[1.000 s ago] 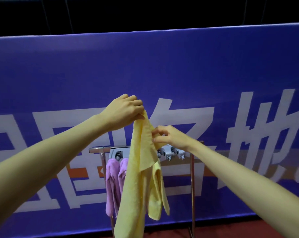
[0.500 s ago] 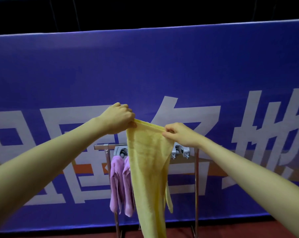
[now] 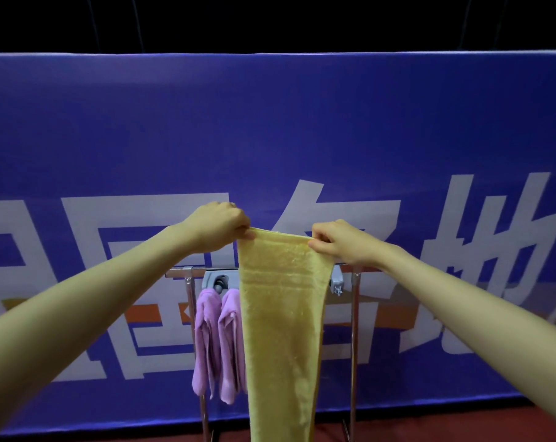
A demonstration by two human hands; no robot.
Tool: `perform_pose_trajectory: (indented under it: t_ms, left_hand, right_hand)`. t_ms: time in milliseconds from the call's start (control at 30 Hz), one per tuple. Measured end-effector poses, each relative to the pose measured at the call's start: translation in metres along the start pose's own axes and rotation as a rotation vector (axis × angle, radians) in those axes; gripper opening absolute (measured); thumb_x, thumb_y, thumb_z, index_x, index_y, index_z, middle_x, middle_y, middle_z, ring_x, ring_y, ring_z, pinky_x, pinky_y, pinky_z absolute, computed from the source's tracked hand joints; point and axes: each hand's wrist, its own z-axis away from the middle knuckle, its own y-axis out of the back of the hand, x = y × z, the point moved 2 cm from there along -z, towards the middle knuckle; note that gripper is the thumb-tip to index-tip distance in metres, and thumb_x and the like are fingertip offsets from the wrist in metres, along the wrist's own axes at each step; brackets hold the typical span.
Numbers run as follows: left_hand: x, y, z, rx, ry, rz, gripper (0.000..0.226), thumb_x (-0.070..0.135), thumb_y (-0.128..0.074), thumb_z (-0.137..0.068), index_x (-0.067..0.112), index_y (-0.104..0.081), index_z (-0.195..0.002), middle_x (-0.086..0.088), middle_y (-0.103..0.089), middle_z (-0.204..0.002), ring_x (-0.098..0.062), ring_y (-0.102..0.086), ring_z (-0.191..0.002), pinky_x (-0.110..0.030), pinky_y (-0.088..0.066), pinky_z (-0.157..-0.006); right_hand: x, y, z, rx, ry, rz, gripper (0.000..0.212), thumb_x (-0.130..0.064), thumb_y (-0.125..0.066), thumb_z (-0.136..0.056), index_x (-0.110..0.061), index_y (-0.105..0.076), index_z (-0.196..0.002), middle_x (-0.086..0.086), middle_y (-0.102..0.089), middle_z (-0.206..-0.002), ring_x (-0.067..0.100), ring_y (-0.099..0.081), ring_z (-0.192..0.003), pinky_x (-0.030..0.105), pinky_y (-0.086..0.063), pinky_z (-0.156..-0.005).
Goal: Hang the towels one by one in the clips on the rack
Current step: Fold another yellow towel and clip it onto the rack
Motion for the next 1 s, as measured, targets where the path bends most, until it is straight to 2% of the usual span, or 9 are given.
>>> perform_pose_trajectory:
  t_ms: [100, 300, 433, 567, 667, 800, 900, 967, 1000]
  left_hand:
    - [0.004, 0.001, -0.002, 0.028, 0.018, -0.024, 0.045, 0.046, -0.042, -0.094, 0.007, -0.064, -0.090, -0.007, -0.064, -0.086, -0.024, -0.057, -0.080, -0.033, -0.045, -0.069]
    - [0.003, -0.001, -0.002, 0.192, 0.214, 0.462, 0.032, 0.030, -0.063, -0.088, 0.000, -0.068, -0.081, -0.014, -0.067, -0.077, -0.029, -0.060, -0.073, -0.046, -0.052, -0.068]
    - [0.010, 0.000, -0.001, 0.276, 0.278, 0.614, 0.025, 0.021, -0.068, -0.084, 0.002, -0.059, -0.070, -0.007, -0.058, -0.066, -0.019, -0.051, -0.060, -0.033, -0.044, -0.057]
    - [0.015, -0.001, 0.001, 0.340, 0.318, 0.757, 0.019, 0.011, -0.066, -0.083, 0.010, -0.050, -0.074, -0.001, -0.054, -0.071, -0.013, -0.046, -0.062, -0.025, -0.041, -0.055]
    - [0.021, -0.003, 0.002, 0.268, 0.228, 0.809, 0.015, 0.001, -0.056, -0.086, 0.012, -0.047, -0.091, 0.001, -0.049, -0.077, -0.013, -0.043, -0.066, -0.026, -0.040, -0.060]
    - [0.029, -0.006, 0.002, 0.051, 0.115, 0.759, 0.029, -0.002, -0.049, -0.089, 0.015, -0.045, -0.112, 0.002, -0.052, -0.102, -0.005, -0.052, -0.074, -0.013, -0.040, -0.060]
    - [0.034, -0.008, 0.004, -0.091, -0.023, 0.700, 0.037, -0.005, -0.043, -0.087, 0.020, -0.057, -0.109, 0.004, -0.058, -0.115, -0.012, -0.057, -0.099, -0.018, -0.047, -0.076]
    - [0.039, -0.009, 0.007, -0.186, -0.065, 0.692, 0.043, -0.003, -0.042, -0.089, 0.024, -0.062, -0.115, 0.009, -0.055, -0.117, -0.009, -0.053, -0.103, -0.015, -0.045, -0.082]
    - [0.042, -0.009, 0.007, -0.219, -0.076, 0.689, 0.045, -0.002, -0.043, -0.089, 0.025, -0.060, -0.119, 0.014, -0.053, -0.114, -0.004, -0.052, -0.099, -0.012, -0.044, -0.079]
  right_hand:
    - [-0.002, 0.005, 0.000, -0.015, -0.006, 0.019, 0.028, -0.022, -0.047, -0.097, -0.012, -0.041, -0.071, -0.003, -0.040, -0.063, 0.012, -0.029, -0.055, 0.026, -0.027, -0.053]
    - [-0.003, 0.015, 0.000, 0.047, 0.010, -0.004, 0.031, -0.017, -0.052, -0.093, -0.014, -0.038, -0.066, -0.003, -0.039, -0.060, 0.010, -0.028, -0.054, 0.028, -0.026, -0.054]
    - [-0.005, 0.017, -0.001, 0.137, 0.025, -0.083, 0.033, -0.010, -0.057, -0.087, -0.014, -0.038, -0.061, -0.002, -0.039, -0.057, 0.011, -0.029, -0.053, 0.030, -0.028, -0.052]
    - [-0.005, 0.018, -0.005, 0.197, 0.044, -0.158, 0.027, -0.008, -0.058, -0.081, -0.009, -0.040, -0.061, 0.005, -0.041, -0.061, 0.016, -0.031, -0.056, 0.036, -0.031, -0.051]
    - [-0.004, 0.020, -0.006, 0.188, 0.049, -0.164, 0.019, -0.007, -0.058, -0.082, -0.008, -0.043, -0.070, 0.004, -0.043, -0.061, 0.011, -0.032, -0.056, 0.031, -0.029, -0.053]
    - [0.000, 0.018, -0.005, 0.111, 0.030, -0.179, 0.007, -0.012, -0.054, -0.091, -0.013, -0.050, -0.096, -0.007, -0.054, -0.057, 0.005, -0.042, -0.051, 0.018, -0.037, -0.051]
    - [0.002, 0.014, -0.007, 0.147, 0.034, -0.046, 0.012, -0.018, -0.056, -0.092, -0.009, -0.065, -0.093, -0.003, -0.063, -0.069, 0.005, -0.054, -0.062, 0.020, -0.039, -0.059]
    - [0.002, 0.013, -0.007, 0.164, 0.032, -0.041, 0.016, -0.020, -0.060, -0.092, -0.007, -0.068, -0.088, 0.001, -0.065, -0.076, 0.006, -0.055, -0.066, 0.021, -0.041, -0.059]
    - [0.003, 0.013, -0.006, 0.170, 0.036, -0.051, 0.016, -0.021, -0.060, -0.092, -0.007, -0.067, -0.087, 0.001, -0.064, -0.076, 0.007, -0.054, -0.067, 0.021, -0.042, -0.059]
